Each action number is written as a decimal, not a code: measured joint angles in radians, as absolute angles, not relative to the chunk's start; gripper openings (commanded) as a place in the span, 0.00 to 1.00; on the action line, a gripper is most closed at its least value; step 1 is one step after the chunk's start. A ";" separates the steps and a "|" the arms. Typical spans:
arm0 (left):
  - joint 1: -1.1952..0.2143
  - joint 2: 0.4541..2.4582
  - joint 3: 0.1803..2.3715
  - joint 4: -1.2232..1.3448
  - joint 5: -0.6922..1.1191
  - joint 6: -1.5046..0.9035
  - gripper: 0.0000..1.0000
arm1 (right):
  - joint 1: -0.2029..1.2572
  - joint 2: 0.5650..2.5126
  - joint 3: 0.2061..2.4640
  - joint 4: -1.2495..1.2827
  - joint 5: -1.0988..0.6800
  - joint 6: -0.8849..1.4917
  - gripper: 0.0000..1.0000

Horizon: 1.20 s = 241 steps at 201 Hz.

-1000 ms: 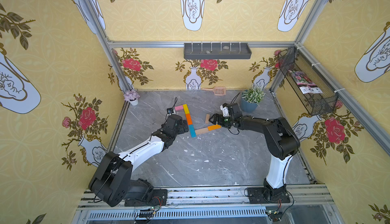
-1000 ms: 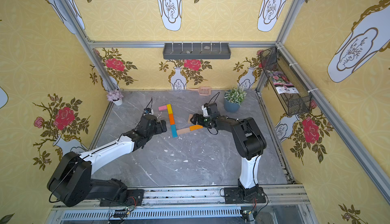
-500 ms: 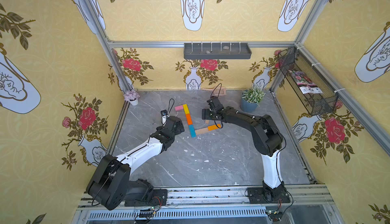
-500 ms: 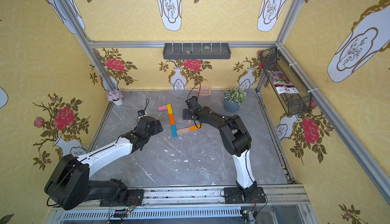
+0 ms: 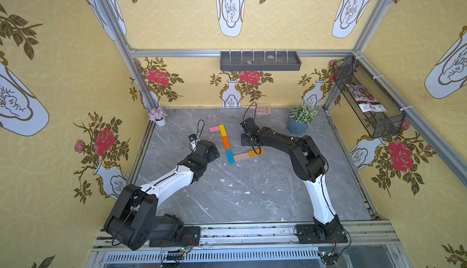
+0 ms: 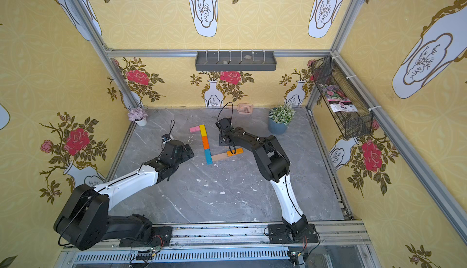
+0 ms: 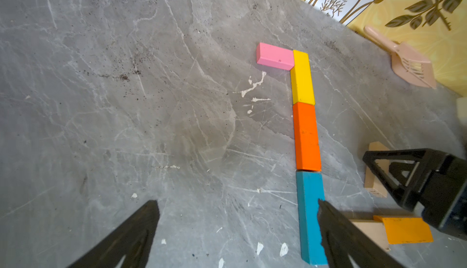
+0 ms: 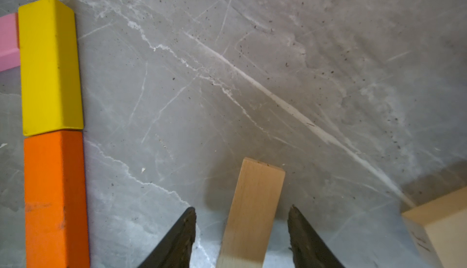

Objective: Assemble a giraffe with building blocks
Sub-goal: Pick up the building block from the center of the board.

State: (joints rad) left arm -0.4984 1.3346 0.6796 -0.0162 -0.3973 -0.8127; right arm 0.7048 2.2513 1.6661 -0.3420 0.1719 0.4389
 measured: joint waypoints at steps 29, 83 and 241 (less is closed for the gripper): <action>-0.498 1.308 0.659 0.001 -0.397 -0.812 0.99 | 0.705 2.267 1.672 -0.340 0.170 0.421 0.36; -0.498 1.310 0.644 0.038 -0.361 -0.812 0.99 | 0.694 2.268 1.676 -0.347 0.169 0.413 0.20; -0.498 1.321 0.655 0.034 -0.372 -0.789 0.99 | 1.034 1.766 1.218 -0.447 0.211 0.714 0.21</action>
